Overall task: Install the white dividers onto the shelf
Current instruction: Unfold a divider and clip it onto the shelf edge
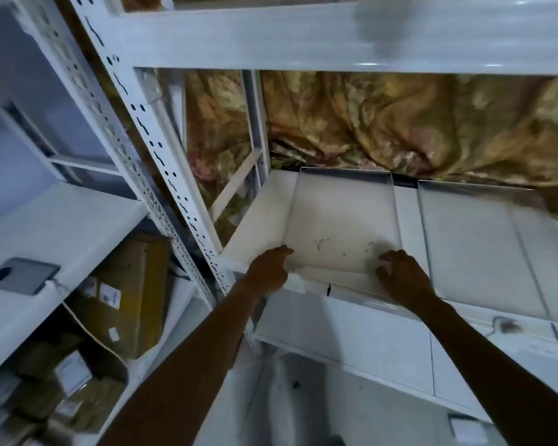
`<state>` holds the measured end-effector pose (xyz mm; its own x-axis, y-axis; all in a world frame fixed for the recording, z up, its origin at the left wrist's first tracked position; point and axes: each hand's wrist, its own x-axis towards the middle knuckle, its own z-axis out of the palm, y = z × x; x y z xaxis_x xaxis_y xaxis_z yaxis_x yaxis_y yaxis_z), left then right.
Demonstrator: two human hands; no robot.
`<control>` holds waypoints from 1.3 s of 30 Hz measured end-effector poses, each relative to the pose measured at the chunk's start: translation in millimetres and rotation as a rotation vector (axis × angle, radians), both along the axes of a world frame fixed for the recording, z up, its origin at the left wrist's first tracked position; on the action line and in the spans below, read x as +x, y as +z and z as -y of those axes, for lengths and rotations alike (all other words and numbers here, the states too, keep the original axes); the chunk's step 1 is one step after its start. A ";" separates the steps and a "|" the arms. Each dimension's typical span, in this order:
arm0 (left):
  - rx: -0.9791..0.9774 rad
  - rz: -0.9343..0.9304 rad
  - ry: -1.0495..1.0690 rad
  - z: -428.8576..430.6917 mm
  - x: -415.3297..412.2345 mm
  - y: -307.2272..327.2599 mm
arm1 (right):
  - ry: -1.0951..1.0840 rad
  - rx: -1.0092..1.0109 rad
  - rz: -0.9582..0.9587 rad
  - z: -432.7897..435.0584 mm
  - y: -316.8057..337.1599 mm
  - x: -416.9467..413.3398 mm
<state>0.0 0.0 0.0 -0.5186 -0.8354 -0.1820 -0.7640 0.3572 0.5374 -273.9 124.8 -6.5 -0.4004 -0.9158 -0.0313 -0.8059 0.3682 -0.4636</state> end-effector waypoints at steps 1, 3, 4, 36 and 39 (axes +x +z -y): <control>-0.002 0.003 0.025 2.0 -2.4 -1.6 | -0.043 -0.010 0.021 1.3 -0.6 -1.4; -0.003 0.031 0.062 6.6 -7.3 -8.4 | -0.112 -0.028 0.063 4.1 -3.7 -3.3; -0.021 0.041 0.058 8.3 -9.5 -13.7 | -0.124 -0.030 0.074 4.0 -5.5 -1.6; -0.347 0.000 -0.151 9.6 4.8 -21.3 | -0.567 -0.711 1.101 26.1 86.8 49.2; -0.339 -0.039 -0.114 10.4 9.5 -21.0 | -0.513 -0.702 1.087 32.8 96.3 64.0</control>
